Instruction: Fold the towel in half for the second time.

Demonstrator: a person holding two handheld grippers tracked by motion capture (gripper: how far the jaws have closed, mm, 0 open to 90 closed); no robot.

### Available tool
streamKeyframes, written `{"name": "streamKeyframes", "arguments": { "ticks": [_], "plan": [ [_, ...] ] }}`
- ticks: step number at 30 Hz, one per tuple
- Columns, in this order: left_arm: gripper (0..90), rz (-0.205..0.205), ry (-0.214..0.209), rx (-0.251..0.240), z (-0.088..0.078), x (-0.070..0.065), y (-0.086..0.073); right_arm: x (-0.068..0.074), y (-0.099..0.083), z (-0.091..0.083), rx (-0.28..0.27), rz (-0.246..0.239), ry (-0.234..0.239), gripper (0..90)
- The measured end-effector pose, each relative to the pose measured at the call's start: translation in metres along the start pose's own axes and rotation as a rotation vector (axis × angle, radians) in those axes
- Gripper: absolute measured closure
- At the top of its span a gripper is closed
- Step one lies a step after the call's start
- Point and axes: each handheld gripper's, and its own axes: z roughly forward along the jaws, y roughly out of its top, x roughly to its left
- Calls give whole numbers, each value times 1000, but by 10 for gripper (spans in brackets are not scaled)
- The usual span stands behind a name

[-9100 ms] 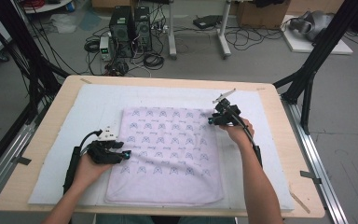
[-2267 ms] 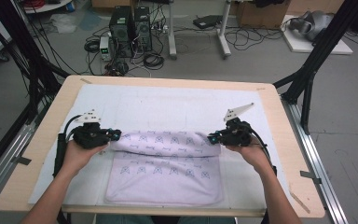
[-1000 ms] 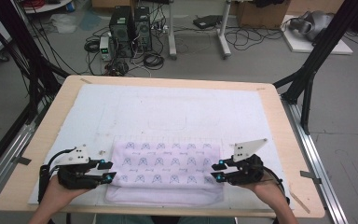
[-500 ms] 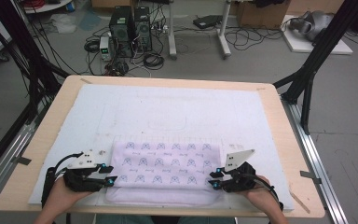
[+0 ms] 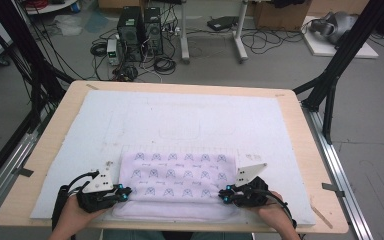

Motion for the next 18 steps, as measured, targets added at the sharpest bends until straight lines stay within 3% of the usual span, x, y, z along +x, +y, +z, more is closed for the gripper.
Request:
{"name": "streamKeyframes", "arguments": {
  "ticks": [2, 5, 9, 11, 13, 14, 15, 17, 18],
  "plan": [
    [869, -6, -5, -20, -6, 1, 3, -1, 3, -5, -11, -3, 1, 851],
    [872, -8, -3, -42, -17, -1, 9, 0, 7, -20, -72, 3, 18, 854],
    [872, 4, -12, -61, -34, -8, 15, 11, 14, -38, -104, -25, 37, 856],
    [872, 8, -36, -65, -43, -15, 14, 20, 16, -45, -106, -52, 48, 856],
    [868, 2, -90, -38, -45, -23, 10, 28, 15, -48, -97, -71, 80, 849],
    [847, 11, -98, -21, -44, -25, 7, 30, 13, -47, -80, -73, 119, 820],
    [773, 8, -86, -10, -42, -26, 4, 32, 11, -44, -65, -76, 125, 751],
    [574, -34, -68, -16, -39, -20, 0, 27, 8, -39, -61, -58, 117, 693],
    [548, -50, -61, -26, -37, -15, 0, 23, 8, -38, -83, -33, 103, 665]
  ]
}}
